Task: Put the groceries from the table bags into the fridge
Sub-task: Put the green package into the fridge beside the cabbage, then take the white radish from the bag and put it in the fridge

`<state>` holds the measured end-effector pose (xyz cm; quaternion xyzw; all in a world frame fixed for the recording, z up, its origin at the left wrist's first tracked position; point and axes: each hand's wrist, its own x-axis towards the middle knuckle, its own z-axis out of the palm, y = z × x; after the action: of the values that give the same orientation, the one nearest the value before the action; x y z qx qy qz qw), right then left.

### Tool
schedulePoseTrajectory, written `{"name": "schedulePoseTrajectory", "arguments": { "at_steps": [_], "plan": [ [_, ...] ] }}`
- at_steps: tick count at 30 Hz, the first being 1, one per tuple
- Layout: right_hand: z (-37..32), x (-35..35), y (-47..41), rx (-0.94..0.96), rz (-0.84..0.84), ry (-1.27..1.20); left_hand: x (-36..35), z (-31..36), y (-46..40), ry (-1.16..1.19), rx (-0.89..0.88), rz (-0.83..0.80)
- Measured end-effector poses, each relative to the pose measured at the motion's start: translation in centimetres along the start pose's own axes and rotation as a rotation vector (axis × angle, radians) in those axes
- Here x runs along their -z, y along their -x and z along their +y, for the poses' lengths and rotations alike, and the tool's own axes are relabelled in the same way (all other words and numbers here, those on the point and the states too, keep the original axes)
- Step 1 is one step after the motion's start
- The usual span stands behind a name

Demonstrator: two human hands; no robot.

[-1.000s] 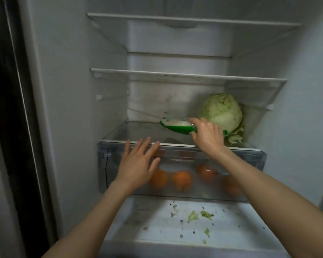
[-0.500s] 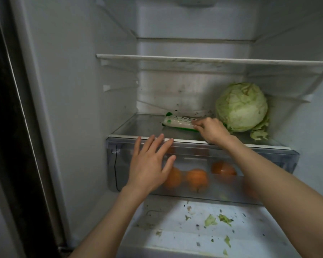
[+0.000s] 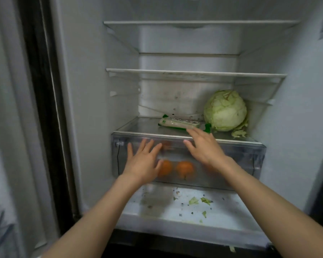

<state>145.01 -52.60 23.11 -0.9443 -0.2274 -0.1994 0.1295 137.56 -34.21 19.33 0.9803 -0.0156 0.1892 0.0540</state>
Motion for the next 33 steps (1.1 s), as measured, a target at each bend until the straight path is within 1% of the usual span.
{"name": "schedulePoseTrajectory", "arguments": {
  "at_steps": [3, 6, 8, 11, 16, 20, 24, 26, 29, 33],
  "plan": [
    [-1.7, 0.4, 5.8, 0.07, 0.033, -0.062, 0.0, 1.6, 5.3, 0.082, 0.043, 0.075],
    [-4.0, 0.0, 12.1, 0.126, 0.018, -0.159, -0.5, 2.8, 11.9, 0.15, 0.073, 0.143],
    [-5.5, -0.9, 16.6, 0.143, -0.029, -0.243, -0.8, 3.4, 16.9, 0.234, 0.096, 0.181],
    [-7.9, -2.1, 23.1, 0.124, -0.164, -0.372, -0.9, 4.1, 24.4, 0.334, 0.17, 0.232],
    [-12.2, -3.4, 30.6, 0.206, -0.319, -0.424, -2.1, 3.4, 35.9, 0.249, 0.331, 0.115],
    [-16.9, -5.0, 35.3, 0.301, -0.443, -0.412, -1.8, 1.2, 44.4, 0.21, 0.507, 0.09],
    [-24.0, -6.8, 39.7, 0.478, -0.581, -0.428, 0.0, -2.1, 53.1, 0.096, 0.677, 0.077],
    [-28.5, -7.4, 41.8, 0.56, -0.62, -0.45, 1.6, -3.9, 57.6, 0.045, 0.76, 0.082],
    [-36.0, -7.9, 44.7, 0.695, -0.621, -0.45, 4.9, -7.1, 64.5, -0.026, 0.873, 0.069],
    [-46.2, -7.7, 48.5, 0.831, -0.6, -0.469, 10.3, -11.0, 73.5, -0.071, 0.975, 0.104]
  ]
}}
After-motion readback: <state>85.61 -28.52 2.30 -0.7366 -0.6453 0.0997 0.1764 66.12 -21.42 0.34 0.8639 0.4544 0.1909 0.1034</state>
